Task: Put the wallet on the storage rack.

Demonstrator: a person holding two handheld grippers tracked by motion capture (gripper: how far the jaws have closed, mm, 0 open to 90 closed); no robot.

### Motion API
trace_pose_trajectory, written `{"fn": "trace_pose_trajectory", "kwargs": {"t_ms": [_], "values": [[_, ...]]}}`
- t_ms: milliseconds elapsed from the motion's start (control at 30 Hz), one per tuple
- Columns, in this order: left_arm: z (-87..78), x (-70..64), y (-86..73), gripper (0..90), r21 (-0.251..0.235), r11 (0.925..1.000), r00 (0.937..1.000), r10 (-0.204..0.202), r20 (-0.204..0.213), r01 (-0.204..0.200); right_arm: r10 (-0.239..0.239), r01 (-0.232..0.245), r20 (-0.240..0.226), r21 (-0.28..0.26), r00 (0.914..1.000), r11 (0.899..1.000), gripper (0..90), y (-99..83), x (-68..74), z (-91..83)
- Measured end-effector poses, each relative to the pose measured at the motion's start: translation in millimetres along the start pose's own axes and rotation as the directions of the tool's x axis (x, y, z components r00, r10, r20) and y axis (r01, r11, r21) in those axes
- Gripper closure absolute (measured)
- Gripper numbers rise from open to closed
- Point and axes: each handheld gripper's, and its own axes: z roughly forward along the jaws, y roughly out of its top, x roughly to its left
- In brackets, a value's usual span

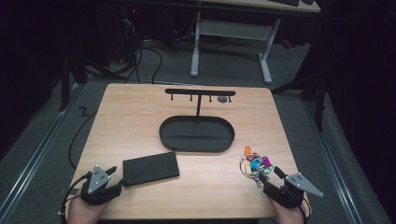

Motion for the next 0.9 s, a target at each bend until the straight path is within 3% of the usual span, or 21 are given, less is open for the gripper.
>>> {"fn": "trace_pose_trajectory", "kwargs": {"t_ms": [300, 567, 700, 900], "values": [[3.1, 12.1, -3.3, 51.9, 0.006, 0.9987, 0.9986, -0.05, -0.017, 0.05, -0.034, 0.034, -0.005, 0.031, 0.9994, 0.999, 29.9, -2.8, 0.8, 5.4], [0.3, 11.5, -10.1, 60.3, 0.032, 0.9986, 0.9991, -0.042, -0.009, 0.042, -0.036, 0.036, 0.023, 0.004, 0.9991, 0.999, 25.0, 2.2, -4.0, 7.1], [-1.2, 12.9, -12.1, 64.3, 0.028, 0.9982, 0.9986, -0.052, -0.012, 0.053, -0.064, 0.064, 0.015, -0.002, 0.9978, 0.998, 25.8, 3.0, -1.6, 9.2], [-3.4, 13.7, -10.6, 80.4, 0.026, 0.9987, 0.999, -0.045, -0.001, 0.045, -0.081, 0.081, 0.016, 0.008, 0.9966, 0.997, 26.3, 2.4, -0.2, 12.6]]}}
